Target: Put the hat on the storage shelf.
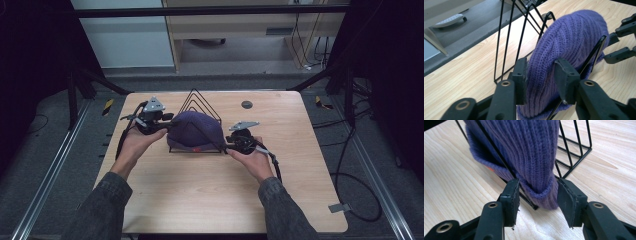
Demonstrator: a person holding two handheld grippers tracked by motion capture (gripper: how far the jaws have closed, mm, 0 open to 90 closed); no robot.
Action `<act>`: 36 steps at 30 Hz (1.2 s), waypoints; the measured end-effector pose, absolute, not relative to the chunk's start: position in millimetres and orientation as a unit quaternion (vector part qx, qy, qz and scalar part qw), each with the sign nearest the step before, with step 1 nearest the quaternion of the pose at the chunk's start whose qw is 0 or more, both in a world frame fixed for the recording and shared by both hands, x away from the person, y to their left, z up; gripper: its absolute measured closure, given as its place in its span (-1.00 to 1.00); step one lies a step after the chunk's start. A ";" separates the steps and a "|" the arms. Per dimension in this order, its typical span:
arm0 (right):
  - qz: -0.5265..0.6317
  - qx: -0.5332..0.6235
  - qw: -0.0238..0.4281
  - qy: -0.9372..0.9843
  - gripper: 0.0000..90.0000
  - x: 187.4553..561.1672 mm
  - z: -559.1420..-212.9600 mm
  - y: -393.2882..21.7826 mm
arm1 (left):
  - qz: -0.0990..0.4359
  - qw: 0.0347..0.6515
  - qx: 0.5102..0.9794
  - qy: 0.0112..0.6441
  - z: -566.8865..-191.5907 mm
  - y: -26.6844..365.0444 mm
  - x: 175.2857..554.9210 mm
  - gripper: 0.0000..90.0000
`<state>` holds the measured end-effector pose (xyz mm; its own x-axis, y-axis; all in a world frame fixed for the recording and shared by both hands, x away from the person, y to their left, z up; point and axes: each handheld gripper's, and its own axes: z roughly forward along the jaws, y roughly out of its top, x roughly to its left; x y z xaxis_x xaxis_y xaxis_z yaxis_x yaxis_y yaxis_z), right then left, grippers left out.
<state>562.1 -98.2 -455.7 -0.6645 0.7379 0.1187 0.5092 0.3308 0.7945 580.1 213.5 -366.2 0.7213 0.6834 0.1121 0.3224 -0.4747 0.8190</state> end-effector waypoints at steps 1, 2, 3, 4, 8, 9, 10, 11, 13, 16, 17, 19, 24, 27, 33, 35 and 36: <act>0.430 0.387 0.133 0.805 0.14 562.1 -455.7 -98.2 | 0.218 0.416 0.829 0.305 -366.2 215.0 579.2 0.35; 0.432 0.383 0.134 0.805 0.12 558.2 -454.2 -98.6 | 0.219 0.416 0.829 0.303 -366.1 216.7 578.2 0.33; 0.431 0.383 0.134 0.806 0.10 556.2 -454.1 -98.5 | 0.223 0.413 0.829 0.304 -365.7 220.0 575.8 0.31; 0.431 0.383 0.134 0.806 0.10 556.2 -454.1 -98.5 | 0.223 0.413 0.829 0.304 -365.7 220.0 575.8 0.30; 0.424 0.382 0.135 0.810 0.04 553.2 -452.6 -99.2 | 0.236 0.407 0.827 0.308 -364.2 227.2 571.3 0.21; 0.426 0.382 0.137 0.809 0.00 552.4 -450.5 -99.0 | 0.239 0.407 0.825 0.312 -363.6 229.9 569.9 0.16; 0.426 0.382 0.137 0.809 0.00 552.4 -450.5 -99.0 | 0.239 0.407 0.825 0.312 -363.6 229.9 569.9 0.14; 0.426 0.381 0.140 0.809 -0.02 552.2 -449.2 -98.9 | 0.241 0.403 0.826 0.312 -363.3 231.4 569.3 0.14; 0.427 0.379 0.140 0.809 -0.06 550.7 -446.5 -97.9 | 0.240 0.399 0.828 0.313 -363.6 233.2 567.8 0.04; 0.424 0.377 0.147 0.810 -0.18 547.9 -441.0 -96.4 | 0.236 0.391 0.831 0.318 -365.4 233.3 562.8 -0.05; 0.424 0.377 0.147 0.810 -0.18 547.9 -441.0 -96.4 | 0.236 0.391 0.831 0.318 -365.4 233.3 562.8 -0.07; 0.420 0.379 0.149 0.811 -0.24 547.0 -438.5 -96.3 | 0.238 0.379 0.837 0.316 -364.7 233.0 558.9 -0.10; 0.414 0.376 0.154 0.815 -0.36 543.1 -430.0 -93.4 | 0.225 0.378 0.841 0.314 -364.1 229.7 547.4 -0.27; 0.413 0.370 0.153 0.818 -0.41 541.9 -424.2 -91.5 | 0.206 0.368 0.852 0.309 -366.5 224.4 540.3 -0.43; 0.414 0.369 0.159 0.816 -0.47 539.9 -418.3 -89.2 | 0.192 0.356 0.860 0.313 -369.3 220.2 531.7 -0.65; 0.427 0.372 0.181 0.804 -0.48 538.2 -413.7 -90.4 | 0.195 0.351 0.860 0.314 -369.7 218.7 528.1 -0.70; 0.435 0.374 0.183 0.798 -0.49 538.0 -411.7 -91.2 | 0.195 0.351 0.860 0.315 -369.8 218.3 527.0 -0.72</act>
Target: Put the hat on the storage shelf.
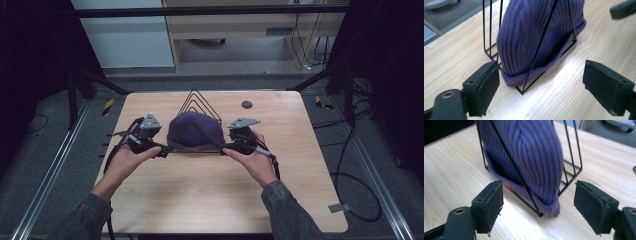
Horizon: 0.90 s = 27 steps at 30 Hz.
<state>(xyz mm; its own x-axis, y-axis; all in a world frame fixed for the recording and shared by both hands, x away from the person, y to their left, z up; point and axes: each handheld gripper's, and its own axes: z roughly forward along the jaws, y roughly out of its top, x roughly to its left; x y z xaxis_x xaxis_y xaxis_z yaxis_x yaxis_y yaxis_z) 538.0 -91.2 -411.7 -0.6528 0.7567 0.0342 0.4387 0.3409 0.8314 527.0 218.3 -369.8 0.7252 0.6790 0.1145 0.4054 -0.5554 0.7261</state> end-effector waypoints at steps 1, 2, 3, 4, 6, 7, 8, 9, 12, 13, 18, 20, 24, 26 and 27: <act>0.439 0.376 0.182 0.796 -0.52 537.9 -410.6 -91.6 | 0.193 0.350 0.860 0.317 -370.0 217.9 525.7 -0.74; 0.438 0.377 0.182 0.795 -0.55 538.0 -409.3 -92.0 | 0.192 0.350 0.860 0.318 -370.3 217.5 524.6 -0.75; 0.438 0.377 0.182 0.795 -0.56 538.2 -408.4 -92.2 | 0.193 0.349 0.860 0.318 -370.4 217.2 523.4 -0.76; 0.439 0.377 0.179 0.796 -0.58 537.9 -407.7 -92.2 | 0.192 0.348 0.861 0.319 -370.2 216.9 522.3 -0.76; 0.438 0.378 0.175 0.797 -0.60 537.1 -406.1 -91.9 | 0.189 0.348 0.861 0.320 -370.3 216.0 520.3 -0.78; 0.437 0.375 0.176 0.798 -0.62 537.0 -405.3 -92.0 | 0.188 0.347 0.862 0.319 -370.2 215.6 519.4 -0.78; 0.437 0.374 0.175 0.799 -0.63 536.7 -404.3 -91.6 | 0.187 0.346 0.862 0.319 -370.3 214.7 518.4 -0.79; 0.438 0.373 0.173 0.799 -0.64 536.6 -403.4 -91.3 | 0.187 0.345 0.864 0.317 -370.2 214.1 517.3 -0.79; 0.439 0.368 0.171 0.801 -0.65 535.3 -400.5 -90.7 | 0.186 0.347 0.864 0.314 -369.8 211.9 513.4 -0.79; 0.441 0.368 0.171 0.800 -0.66 534.7 -399.4 -90.6 | 0.185 0.348 0.864 0.313 -369.8 210.9 511.9 -0.79; 0.444 0.359 0.173 0.803 -0.71 530.1 -392.8 -89.9 | 0.180 0.347 0.869 0.304 -369.0 205.6 504.3 -0.80; 0.445 0.355 0.173 0.804 -0.73 526.8 -389.6 -90.0 | 0.179 0.349 0.870 0.301 -368.9 203.7 500.1 -0.80; 0.442 0.344 0.172 0.810 -0.78 519.5 -385.9 -92.4 | 0.176 0.351 0.871 0.295 -368.9 201.0 490.7 -0.81; 0.441 0.340 0.174 0.812 -0.79 514.4 -384.4 -95.0 | 0.175 0.352 0.871 0.295 -369.0 200.2 486.4 -0.82; 0.440 0.339 0.174 0.813 -0.80 512.0 -383.5 -96.6 | 0.175 0.353 0.871 0.294 -369.0 200.1 484.6 -0.82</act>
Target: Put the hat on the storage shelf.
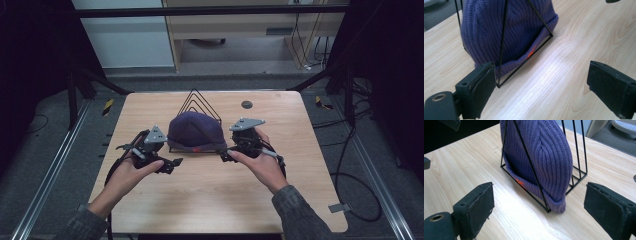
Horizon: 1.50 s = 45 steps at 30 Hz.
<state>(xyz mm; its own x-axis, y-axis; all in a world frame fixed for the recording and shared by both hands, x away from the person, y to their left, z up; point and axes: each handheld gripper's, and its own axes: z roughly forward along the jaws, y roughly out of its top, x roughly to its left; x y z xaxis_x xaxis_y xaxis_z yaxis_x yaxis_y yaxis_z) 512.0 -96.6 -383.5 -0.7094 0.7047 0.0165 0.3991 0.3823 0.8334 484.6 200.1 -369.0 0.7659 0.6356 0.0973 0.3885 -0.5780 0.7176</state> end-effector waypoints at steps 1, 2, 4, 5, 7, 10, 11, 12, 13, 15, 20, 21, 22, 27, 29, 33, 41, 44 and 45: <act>0.440 0.338 0.175 0.813 -0.80 510.1 -382.6 -97.9 | 0.175 0.354 0.870 0.294 -369.2 200.0 482.2 -0.83; 0.441 0.337 0.176 0.813 -0.80 507.5 -381.5 -99.9 | 0.175 0.355 0.870 0.294 -369.1 200.5 478.9 -0.84; 0.445 0.334 0.178 0.811 -0.81 501.0 -378.7 -105.5 | 0.175 0.359 0.868 0.294 -369.5 202.7 472.7 -0.84; 0.448 0.334 0.180 0.810 -0.82 496.9 -377.4 -109.4 | 0.177 0.360 0.867 0.296 -369.9 203.6 470.7 -0.85; 0.447 0.331 0.185 0.811 -0.83 493.1 -376.6 -115.0 | 0.178 0.362 0.866 0.296 -371.0 207.1 466.6 -0.85; 0.446 0.335 0.193 0.807 -0.83 485.1 -375.2 -127.2 | 0.182 0.363 0.862 0.302 -373.6 216.0 460.8 -0.86; 0.446 0.336 0.194 0.807 -0.84 482.8 -375.1 -131.8 | 0.184 0.362 0.862 0.305 -374.6 219.5 459.1 -0.86; 0.445 0.337 0.196 0.807 -0.84 480.6 -375.2 -136.5 | 0.184 0.364 0.860 0.307 -375.9 223.2 458.0 -0.87; 0.443 0.339 0.199 0.805 -0.84 478.4 -375.5 -141.4 | 0.185 0.364 0.859 0.309 -377.1 227.2 457.4 -0.88; 0.442 0.345 0.202 0.803 -0.85 474.9 -377.2 -153.4 | 0.186 0.364 0.855 0.318 -379.6 234.9 455.8 -0.88; 0.446 0.359 0.212 0.792 -0.85 467.5 -382.7 -183.8 | 0.191 0.360 0.850 0.334 -388.4 254.7 452.7 -0.90; 0.445 0.364 0.212 0.790 -0.85 466.7 -386.1 -190.7 | 0.194 0.357 0.848 0.340 -391.8 258.7 453.3 -0.90; 0.441 0.371 0.212 0.789 -0.83 465.9 -390.9 -199.3 | 0.194 0.356 0.846 0.345 -394.8 261.3 454.3 -0.90; 0.428 0.402 0.202 0.784 -0.81 465.8 -416.0 -228.6 | 0.197 0.350 0.842 0.359 -411.2 264.6 467.7 -0.89; 0.421 0.419 0.197 0.780 -0.79 466.3 -428.5 -239.3 | 0.196 0.343 0.844 0.362 -418.0 263.7 473.3 -0.89; 0.415 0.442 0.189 0.773 -0.79 466.1 -443.9 -253.4 | 0.192 0.330 0.848 0.367 -428.1 263.3 477.7 -0.89; 0.392 0.461 0.178 0.776 -0.76 469.6 -466.9 -261.1 | 0.178 0.310 0.853 0.381 -452.5 272.0 480.3 -0.89; 0.387 0.462 0.174 0.779 -0.76 470.6 -470.5 -259.5 | 0.175 0.299 0.854 0.389 -464.0 277.2 482.2 -0.89; 0.383 0.462 0.174 0.781 -0.76 471.2 -472.1 -258.6 | 0.173 0.296 0.853 0.393 -467.7 279.2 483.0 -0.89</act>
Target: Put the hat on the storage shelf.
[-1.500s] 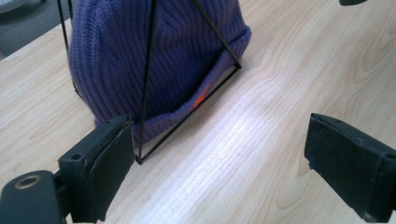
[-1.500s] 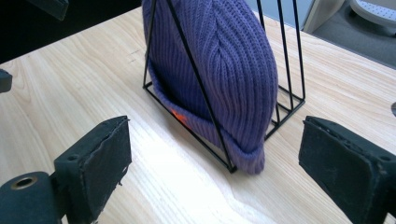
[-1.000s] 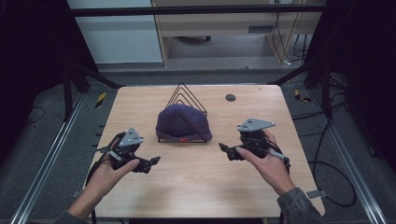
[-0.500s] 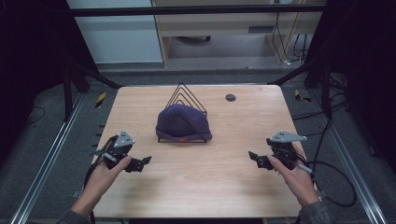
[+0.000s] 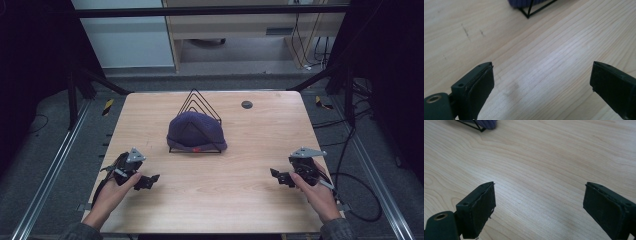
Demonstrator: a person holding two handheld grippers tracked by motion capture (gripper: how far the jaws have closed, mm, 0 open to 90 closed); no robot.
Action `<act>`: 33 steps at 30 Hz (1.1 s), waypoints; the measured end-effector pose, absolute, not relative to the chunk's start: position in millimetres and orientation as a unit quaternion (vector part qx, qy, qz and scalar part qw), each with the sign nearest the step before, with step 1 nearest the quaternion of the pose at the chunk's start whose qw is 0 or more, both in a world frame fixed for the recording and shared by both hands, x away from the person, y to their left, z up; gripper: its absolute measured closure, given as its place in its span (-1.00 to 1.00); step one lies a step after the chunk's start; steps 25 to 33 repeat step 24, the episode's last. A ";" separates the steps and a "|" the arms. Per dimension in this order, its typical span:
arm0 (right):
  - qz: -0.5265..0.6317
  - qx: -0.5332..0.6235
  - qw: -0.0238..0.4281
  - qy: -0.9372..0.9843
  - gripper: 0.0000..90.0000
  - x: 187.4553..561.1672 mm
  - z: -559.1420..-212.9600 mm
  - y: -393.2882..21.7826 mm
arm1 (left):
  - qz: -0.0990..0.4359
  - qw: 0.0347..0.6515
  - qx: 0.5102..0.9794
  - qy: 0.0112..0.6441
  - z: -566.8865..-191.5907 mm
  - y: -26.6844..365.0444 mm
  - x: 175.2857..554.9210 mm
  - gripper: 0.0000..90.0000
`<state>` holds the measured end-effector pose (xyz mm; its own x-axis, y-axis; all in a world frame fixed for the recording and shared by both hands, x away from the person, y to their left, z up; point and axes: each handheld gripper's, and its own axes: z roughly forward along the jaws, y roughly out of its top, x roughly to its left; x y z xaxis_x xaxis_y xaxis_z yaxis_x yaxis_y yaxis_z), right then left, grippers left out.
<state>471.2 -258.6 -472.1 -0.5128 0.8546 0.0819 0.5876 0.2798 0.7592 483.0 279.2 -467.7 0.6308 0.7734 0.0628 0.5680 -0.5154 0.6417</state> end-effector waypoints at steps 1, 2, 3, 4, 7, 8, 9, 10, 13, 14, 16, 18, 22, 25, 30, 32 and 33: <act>0.381 0.462 0.173 0.782 -0.76 471.9 -473.7 -257.8 | 0.171 0.294 0.852 0.398 -471.2 281.2 483.8 -0.89; 0.376 0.463 0.173 0.784 -0.75 472.8 -475.9 -257.2 | 0.169 0.292 0.852 0.400 -474.2 283.5 484.9 -0.89; 0.374 0.464 0.170 0.784 -0.75 473.7 -477.9 -256.4 | 0.169 0.289 0.852 0.403 -476.5 285.5 485.8 -0.89; 0.371 0.466 0.169 0.785 -0.75 474.9 -479.8 -255.8 | 0.169 0.287 0.851 0.405 -478.3 287.4 486.6 -0.89; 0.365 0.472 0.168 0.785 -0.76 478.6 -484.7 -253.5 | 0.166 0.283 0.848 0.416 -483.9 293.2 489.6 -0.89; 0.362 0.474 0.167 0.785 -0.76 479.7 -486.9 -252.1 | 0.166 0.279 0.847 0.420 -486.9 295.4 490.5 -0.89; 0.362 0.474 0.167 0.785 -0.76 480.8 -489.5 -251.3 | 0.163 0.278 0.847 0.423 -489.0 296.2 490.4 -0.89; 0.362 0.475 0.168 0.785 -0.76 481.2 -491.4 -250.8 | 0.160 0.275 0.847 0.425 -490.9 296.9 490.5 -0.89; 0.356 0.478 0.164 0.786 -0.76 481.4 -500.0 -249.9 | 0.153 0.277 0.848 0.426 -496.8 297.5 490.3 -0.98; 0.351 0.479 0.162 0.788 -0.77 481.3 -502.8 -249.7 | 0.154 0.279 0.847 0.425 -497.4 297.4 490.7 -1.00; 0.347 0.477 0.175 0.788 -0.79 480.0 -507.0 -250.2 | 0.159 0.288 0.842 0.428 -499.1 297.4 490.4 -1.00; 0.344 0.466 0.200 0.790 -0.84 477.9 -511.1 -248.5 | 0.165 0.296 0.836 0.431 -500.7 297.5 489.5 -1.00; 0.344 0.463 0.205 0.790 -0.86 477.4 -512.2 -247.4 | 0.171 0.309 0.834 0.424 -502.9 299.6 488.1 -1.00; 0.344 0.463 0.205 0.790 -0.86 477.5 -512.1 -247.4 | 0.172 0.315 0.832 0.423 -503.8 300.3 487.3 -1.00; 0.344 0.463 0.205 0.790 -0.86 477.5 -512.1 -247.4 | 0.172 0.315 0.832 0.423 -503.8 300.3 487.3 -1.00; 0.344 0.463 0.205 0.790 -0.86 477.5 -512.1 -247.4 | 0.172 0.315 0.832 0.423 -503.8 300.3 487.3 -1.00; 0.344 0.463 0.205 0.790 -0.86 477.5 -512.1 -247.4 | 0.172 0.315 0.832 0.423 -503.8 300.3 487.3 -1.00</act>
